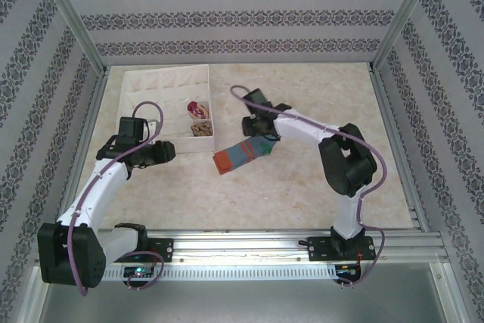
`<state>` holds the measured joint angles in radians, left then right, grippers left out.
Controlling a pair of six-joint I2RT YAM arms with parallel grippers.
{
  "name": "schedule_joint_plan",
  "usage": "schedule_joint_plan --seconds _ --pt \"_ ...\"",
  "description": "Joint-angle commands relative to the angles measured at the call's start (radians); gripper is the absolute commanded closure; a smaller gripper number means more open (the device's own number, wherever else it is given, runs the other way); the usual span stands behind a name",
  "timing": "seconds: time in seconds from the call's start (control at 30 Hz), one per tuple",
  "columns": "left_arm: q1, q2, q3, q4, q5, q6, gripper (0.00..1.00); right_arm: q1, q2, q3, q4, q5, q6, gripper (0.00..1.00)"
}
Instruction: Roll the socks
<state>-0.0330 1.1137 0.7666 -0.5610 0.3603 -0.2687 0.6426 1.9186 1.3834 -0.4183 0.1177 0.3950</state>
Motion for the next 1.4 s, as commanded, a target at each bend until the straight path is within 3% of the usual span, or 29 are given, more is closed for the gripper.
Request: schedule_joint_plan --seconds 0.0,0.13,0.23,0.33,0.47,0.63,0.77,0.9,1.0,1.17,1.37 --pt "-0.011 0.013 -0.004 0.04 -0.018 -0.013 0.59 0.147 -0.043 -0.044 -0.036 0.122 -0.071 0.58" --pt "-0.023 0.056 0.013 0.028 0.015 -0.007 0.6 0.29 -0.056 -0.103 -0.005 0.221 -0.101 0.64" --pt "-0.066 0.098 0.035 0.018 0.024 -0.016 0.61 0.349 -0.037 -0.106 -0.001 0.24 -0.13 0.61" --pt "-0.11 0.124 0.032 0.032 -0.003 -0.045 0.61 0.368 -0.011 -0.106 0.011 0.222 -0.128 0.53" --pt "-0.112 0.114 -0.018 0.103 0.026 -0.124 0.61 0.368 0.018 -0.117 0.056 0.191 -0.138 0.47" --pt "-0.113 0.073 -0.048 0.087 -0.008 -0.125 0.6 0.367 0.086 -0.067 0.042 0.16 -0.196 0.43" --pt "-0.114 0.074 -0.052 0.083 -0.018 -0.112 0.6 0.368 0.115 -0.072 0.043 0.15 -0.212 0.52" --pt "-0.118 0.068 -0.052 0.119 -0.088 -0.133 0.6 0.38 0.065 -0.149 0.094 0.156 -0.22 0.74" --pt "-0.128 0.051 -0.07 0.199 -0.068 -0.114 0.61 0.38 -0.018 -0.248 0.164 0.104 -0.237 0.86" --pt "-0.168 0.025 -0.126 0.404 0.068 -0.063 0.63 0.359 -0.153 -0.362 0.197 -0.014 -0.255 0.93" --pt "-0.316 0.03 -0.271 0.792 0.17 0.188 0.65 0.246 -0.22 -0.404 0.137 -0.319 -0.201 0.96"
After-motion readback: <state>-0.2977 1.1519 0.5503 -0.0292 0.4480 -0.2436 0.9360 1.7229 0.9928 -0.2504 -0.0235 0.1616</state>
